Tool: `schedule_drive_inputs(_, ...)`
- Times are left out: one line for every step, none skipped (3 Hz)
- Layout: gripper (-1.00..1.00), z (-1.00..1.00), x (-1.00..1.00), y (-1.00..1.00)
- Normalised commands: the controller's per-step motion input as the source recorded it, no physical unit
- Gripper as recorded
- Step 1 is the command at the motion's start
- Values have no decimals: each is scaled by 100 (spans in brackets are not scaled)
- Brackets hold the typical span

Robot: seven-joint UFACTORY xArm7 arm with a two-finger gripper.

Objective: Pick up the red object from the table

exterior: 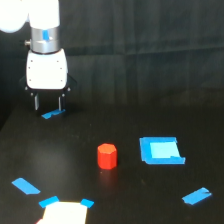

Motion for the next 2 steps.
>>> schedule_drive_inputs(100, -100, 61, -100)
schedule_drive_inputs(100, -100, 54, -100)
